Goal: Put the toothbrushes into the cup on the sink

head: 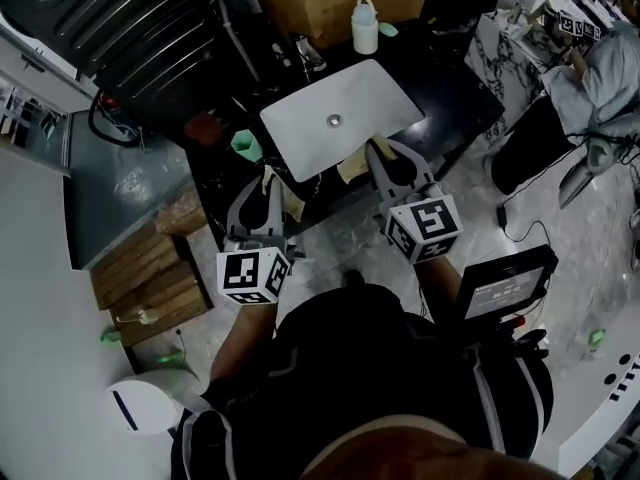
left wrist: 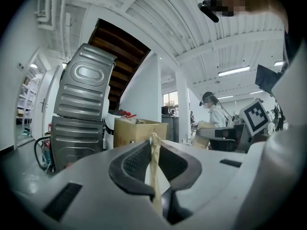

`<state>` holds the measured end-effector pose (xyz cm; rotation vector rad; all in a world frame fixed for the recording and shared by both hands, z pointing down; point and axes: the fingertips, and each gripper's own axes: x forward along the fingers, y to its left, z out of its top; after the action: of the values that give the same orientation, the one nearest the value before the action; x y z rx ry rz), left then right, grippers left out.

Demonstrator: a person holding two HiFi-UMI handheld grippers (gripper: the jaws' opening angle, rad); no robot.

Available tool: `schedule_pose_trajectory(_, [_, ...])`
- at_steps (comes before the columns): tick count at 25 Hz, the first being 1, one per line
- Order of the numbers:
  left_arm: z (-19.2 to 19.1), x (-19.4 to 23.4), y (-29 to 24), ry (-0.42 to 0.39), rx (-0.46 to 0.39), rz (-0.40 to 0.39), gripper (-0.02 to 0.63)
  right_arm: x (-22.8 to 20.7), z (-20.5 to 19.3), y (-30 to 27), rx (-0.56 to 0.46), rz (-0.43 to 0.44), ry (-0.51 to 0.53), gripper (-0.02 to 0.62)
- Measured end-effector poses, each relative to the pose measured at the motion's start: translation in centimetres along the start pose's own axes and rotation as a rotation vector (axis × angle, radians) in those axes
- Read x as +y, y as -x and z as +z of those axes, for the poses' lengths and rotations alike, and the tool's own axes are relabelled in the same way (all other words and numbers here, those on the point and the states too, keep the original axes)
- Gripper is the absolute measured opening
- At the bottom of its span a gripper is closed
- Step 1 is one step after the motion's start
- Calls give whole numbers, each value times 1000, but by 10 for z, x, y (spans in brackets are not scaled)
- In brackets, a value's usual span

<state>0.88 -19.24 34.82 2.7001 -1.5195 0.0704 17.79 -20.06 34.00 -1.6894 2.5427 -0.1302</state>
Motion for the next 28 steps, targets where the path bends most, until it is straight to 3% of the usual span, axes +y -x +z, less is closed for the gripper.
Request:
schedule_pose_trajectory(16, [19, 84, 26, -1, -72, 129, 41, 44, 9, -71, -25, 88, 22, 34])
schedule_pose_trajectory(28, [38, 168, 38, 16, -128, 139, 41, 100, 22, -129, -35, 80, 73, 34])
